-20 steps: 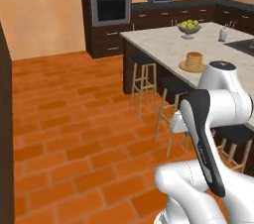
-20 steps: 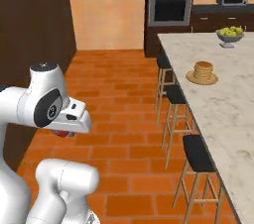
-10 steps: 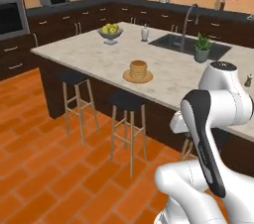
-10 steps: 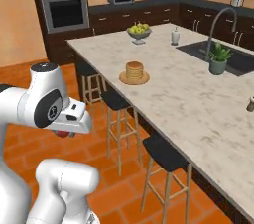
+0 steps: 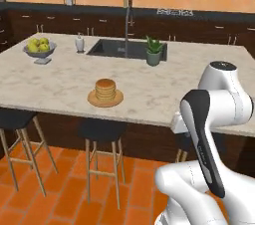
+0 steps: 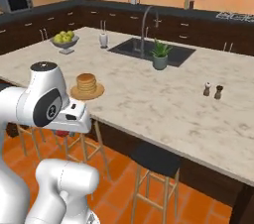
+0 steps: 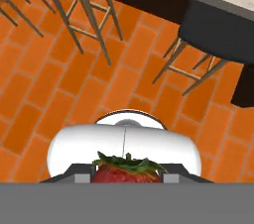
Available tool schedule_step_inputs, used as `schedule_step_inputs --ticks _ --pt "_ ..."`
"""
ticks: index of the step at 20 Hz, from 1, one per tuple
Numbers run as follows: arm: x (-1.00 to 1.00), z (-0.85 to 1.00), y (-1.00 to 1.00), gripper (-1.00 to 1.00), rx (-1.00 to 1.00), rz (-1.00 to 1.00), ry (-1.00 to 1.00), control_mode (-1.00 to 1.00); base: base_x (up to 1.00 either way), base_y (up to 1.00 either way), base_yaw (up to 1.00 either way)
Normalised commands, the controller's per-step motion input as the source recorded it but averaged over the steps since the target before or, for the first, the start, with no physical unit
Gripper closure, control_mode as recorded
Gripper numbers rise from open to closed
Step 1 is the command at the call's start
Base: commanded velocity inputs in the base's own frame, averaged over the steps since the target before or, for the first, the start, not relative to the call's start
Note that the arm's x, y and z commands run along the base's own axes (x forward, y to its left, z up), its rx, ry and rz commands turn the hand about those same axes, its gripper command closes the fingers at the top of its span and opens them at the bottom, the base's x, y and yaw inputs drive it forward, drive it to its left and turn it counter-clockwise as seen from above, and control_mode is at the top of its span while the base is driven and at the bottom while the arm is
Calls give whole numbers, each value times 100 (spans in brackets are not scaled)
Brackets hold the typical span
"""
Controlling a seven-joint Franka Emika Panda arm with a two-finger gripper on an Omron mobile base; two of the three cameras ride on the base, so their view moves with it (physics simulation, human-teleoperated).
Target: Take the strawberry from the fridge and place it on top of the pancake, located on the dining counter.
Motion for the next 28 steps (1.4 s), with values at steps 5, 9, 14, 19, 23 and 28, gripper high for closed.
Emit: schedule_step_inputs --ticks 5,9,14,19,23,28 --pt "0 0 0 100 0 0 0 100 90 68 -69" --pt "0 0 0 100 0 0 0 100 67 99 -49" --pt "0 0 0 100 0 0 0 100 25 93 -20" --pt "0 0 0 100 0 0 0 100 24 34 3" --pt "0 0 0 100 0 0 0 100 36 39 7" --pt "0 0 0 100 0 0 0 100 29 40 3"
